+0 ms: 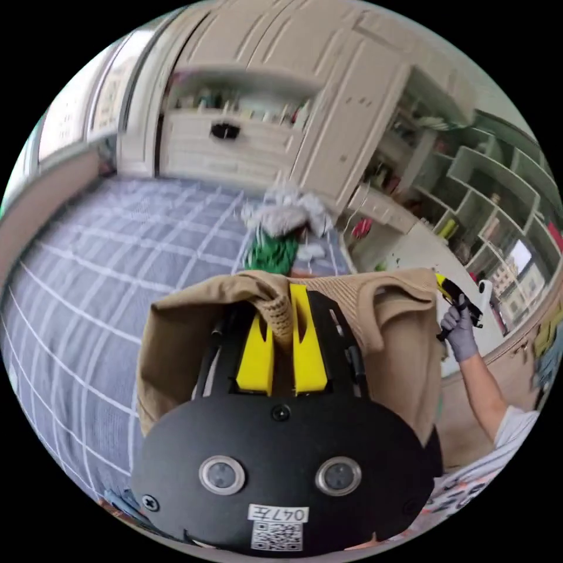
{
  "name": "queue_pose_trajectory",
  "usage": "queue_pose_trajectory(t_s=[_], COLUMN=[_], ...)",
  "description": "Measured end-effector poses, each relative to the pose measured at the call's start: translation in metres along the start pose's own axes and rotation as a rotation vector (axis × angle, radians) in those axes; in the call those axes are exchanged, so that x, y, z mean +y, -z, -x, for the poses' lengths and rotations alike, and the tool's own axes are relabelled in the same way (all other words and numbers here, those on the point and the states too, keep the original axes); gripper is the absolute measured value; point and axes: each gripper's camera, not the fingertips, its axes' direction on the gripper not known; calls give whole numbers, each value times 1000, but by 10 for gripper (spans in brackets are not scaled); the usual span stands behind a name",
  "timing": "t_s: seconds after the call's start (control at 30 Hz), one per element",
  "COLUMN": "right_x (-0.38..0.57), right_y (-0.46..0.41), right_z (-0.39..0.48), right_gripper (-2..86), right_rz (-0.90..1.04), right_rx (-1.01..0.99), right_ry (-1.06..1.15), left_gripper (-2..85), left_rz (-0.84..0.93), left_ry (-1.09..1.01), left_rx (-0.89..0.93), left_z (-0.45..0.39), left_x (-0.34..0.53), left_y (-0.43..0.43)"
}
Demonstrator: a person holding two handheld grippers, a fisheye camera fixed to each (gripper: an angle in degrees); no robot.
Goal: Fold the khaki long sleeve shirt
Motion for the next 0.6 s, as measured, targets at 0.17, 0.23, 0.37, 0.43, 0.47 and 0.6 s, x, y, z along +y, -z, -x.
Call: queue_pose_trajectory(t_s=[0.17, 0.23, 0.37, 0.43, 0.47, 0.6], right_x=[79, 107, 165, 181, 187, 187], right_y=[-91, -85, -58, -53, -52, -56], right_z=[-59, -40, 18, 42, 58, 105], right_gripper=[65, 61, 54, 53, 52, 48], right_rz=[258, 315, 474, 544, 581, 632], right_rx=[-50, -59, -83, -102, -116, -129], right_ry=[-269, -235, -207, -196, -177, -127], left_gripper=[63, 65, 52, 47, 42, 20], left_rz=[231, 215, 206, 222, 191, 139], left_ry=[333, 371, 370, 363, 362, 391], left_rx=[377, 419, 462, 466, 449, 390], left_z=[108, 113, 96, 85, 76, 52], left_x=[54, 75, 80, 77, 79, 89], left_y=[-159, -149, -77, -45, -22, 21])
